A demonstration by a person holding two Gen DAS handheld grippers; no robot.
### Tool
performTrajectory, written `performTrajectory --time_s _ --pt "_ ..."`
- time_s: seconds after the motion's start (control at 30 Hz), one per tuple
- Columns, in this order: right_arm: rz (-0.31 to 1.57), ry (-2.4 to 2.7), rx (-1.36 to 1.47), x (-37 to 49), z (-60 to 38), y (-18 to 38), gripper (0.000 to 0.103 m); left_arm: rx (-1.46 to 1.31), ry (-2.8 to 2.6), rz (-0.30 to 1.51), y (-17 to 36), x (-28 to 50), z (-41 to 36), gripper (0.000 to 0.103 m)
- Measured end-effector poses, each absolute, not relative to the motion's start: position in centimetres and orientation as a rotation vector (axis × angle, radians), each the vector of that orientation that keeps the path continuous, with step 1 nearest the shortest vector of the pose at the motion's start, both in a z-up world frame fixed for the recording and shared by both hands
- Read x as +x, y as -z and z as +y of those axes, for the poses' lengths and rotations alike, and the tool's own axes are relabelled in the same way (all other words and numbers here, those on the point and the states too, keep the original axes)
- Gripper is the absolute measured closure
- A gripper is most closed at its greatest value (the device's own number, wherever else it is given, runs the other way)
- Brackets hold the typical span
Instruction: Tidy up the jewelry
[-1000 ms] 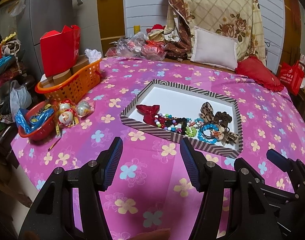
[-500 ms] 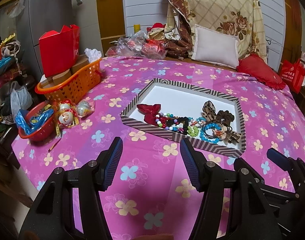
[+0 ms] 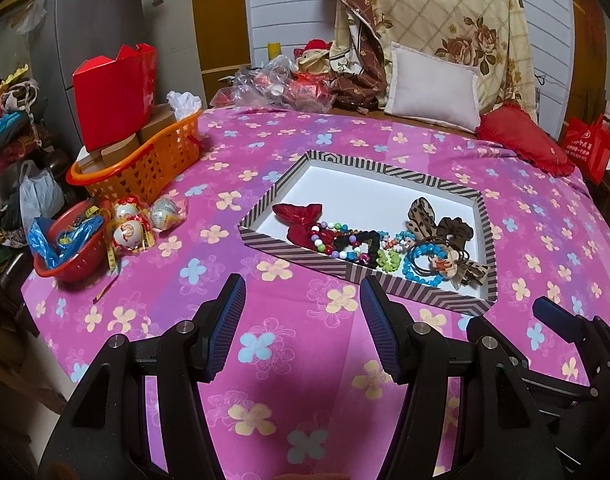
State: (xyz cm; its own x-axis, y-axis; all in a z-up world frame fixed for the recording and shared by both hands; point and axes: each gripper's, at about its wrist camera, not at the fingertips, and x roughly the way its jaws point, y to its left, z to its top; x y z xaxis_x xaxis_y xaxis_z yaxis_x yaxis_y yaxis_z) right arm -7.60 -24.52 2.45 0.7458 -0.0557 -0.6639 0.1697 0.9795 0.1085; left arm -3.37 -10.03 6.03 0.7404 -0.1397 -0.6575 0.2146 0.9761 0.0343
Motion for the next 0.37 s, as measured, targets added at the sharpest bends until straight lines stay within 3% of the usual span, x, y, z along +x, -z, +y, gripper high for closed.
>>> performTrajectory --time_s 0.37 --pt "0.745 0.128 0.185 -7.0 -25.7 -1.3 0.023 0.107 0.182 0.732 -5.1 -2.2 -9.8 0.043"
